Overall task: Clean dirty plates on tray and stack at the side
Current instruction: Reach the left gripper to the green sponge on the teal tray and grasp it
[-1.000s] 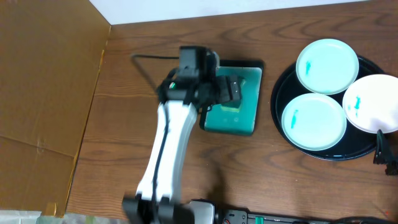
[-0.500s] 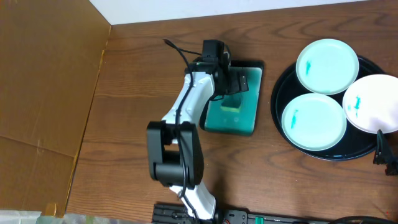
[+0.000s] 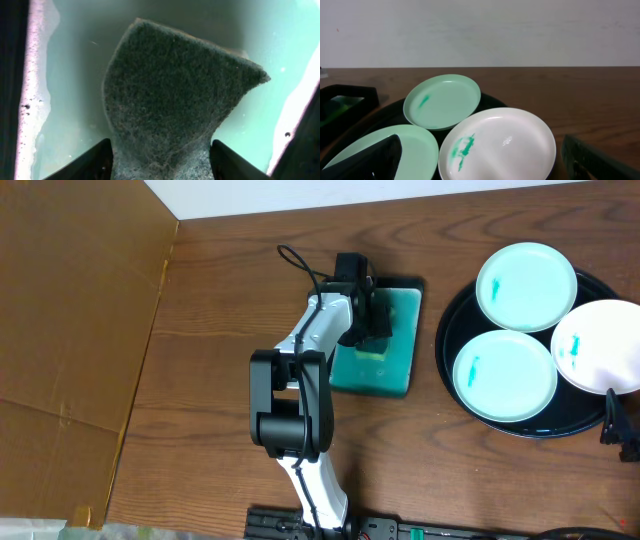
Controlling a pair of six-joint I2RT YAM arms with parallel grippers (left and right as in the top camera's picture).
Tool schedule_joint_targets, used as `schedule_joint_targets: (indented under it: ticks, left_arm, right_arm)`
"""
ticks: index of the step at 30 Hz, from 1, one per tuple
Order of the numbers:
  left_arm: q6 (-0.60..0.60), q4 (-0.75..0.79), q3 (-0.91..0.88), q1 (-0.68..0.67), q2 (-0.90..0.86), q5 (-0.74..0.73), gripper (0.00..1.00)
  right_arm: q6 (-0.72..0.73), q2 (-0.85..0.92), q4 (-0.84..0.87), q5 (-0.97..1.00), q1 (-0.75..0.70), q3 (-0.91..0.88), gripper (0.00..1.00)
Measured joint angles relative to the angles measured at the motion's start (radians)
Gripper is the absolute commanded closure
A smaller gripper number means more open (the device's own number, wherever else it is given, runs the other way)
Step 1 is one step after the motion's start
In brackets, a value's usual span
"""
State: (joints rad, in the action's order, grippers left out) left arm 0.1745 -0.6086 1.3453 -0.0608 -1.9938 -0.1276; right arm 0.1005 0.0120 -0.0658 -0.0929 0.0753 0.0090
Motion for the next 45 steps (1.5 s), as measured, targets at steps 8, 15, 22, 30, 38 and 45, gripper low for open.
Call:
schedule_joint_targets:
  ticks: [8,15,22,30,38,45]
  left_arm:
    - [0.001,0.005,0.0,0.0,0.0,0.0,0.3]
    - [0.007,0.012,0.0,0.0,0.0,0.0,0.46]
    - [0.001,0.012,0.0,0.0,0.0,0.001,0.48]
    - [0.001,0.011,0.0,0.0,0.0,0.003,0.26]
    - [0.001,0.015,-0.005,0.0,0.0,0.003,0.26]
    - [0.001,0.019,-0.006,0.0,-0.025,0.003,0.29]
  right_arm:
    - [0.0,0.0,0.0,0.0,0.0,0.0,0.01]
    - [0.0,0.0,0.0,0.0,0.0,0.0,0.01]
    - [0.0,0.0,0.0,0.0,0.0,0.0,0.01]
    - [0.0,0.0,0.0,0.0,0.0,0.0,0.01]
    - [0.0,0.0,0.0,0.0,0.0,0.0,0.01]
    - [0.0,0.0,0.0,0.0,0.0,0.0,0.01]
